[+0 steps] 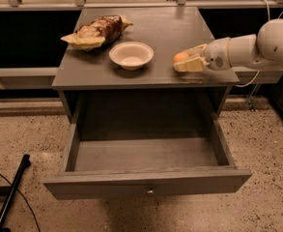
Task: Pick orange from top drawer and place on counter
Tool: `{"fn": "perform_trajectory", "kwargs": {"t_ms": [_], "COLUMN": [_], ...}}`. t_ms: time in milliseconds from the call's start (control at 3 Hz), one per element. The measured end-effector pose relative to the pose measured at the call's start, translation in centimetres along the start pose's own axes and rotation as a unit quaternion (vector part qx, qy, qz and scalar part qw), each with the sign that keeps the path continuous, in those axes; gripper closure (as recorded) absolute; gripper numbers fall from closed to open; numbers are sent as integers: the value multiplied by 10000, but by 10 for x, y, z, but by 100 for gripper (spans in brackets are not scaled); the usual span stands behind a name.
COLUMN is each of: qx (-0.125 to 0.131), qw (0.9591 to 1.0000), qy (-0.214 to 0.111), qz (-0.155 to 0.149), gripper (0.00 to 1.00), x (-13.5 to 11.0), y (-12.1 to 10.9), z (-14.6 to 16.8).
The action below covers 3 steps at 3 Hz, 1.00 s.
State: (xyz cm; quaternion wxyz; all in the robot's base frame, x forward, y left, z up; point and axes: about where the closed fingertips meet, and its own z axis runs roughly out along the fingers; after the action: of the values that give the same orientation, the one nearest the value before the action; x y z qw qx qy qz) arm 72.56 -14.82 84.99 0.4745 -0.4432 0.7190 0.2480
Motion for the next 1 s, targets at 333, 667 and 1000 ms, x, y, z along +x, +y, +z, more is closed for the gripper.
{"fn": "perform_trajectory", "kwargs": {"t_ms": [333, 667, 1000], "qx": [-10, -10, -10], "qw": [10000, 10000, 10000], "qy": [14, 14, 14], "qz": [28, 28, 28], "gripper": [59, 37, 12], "x": [2, 2, 2], "y": [-1, -1, -1], "z": [1, 1, 1]}}
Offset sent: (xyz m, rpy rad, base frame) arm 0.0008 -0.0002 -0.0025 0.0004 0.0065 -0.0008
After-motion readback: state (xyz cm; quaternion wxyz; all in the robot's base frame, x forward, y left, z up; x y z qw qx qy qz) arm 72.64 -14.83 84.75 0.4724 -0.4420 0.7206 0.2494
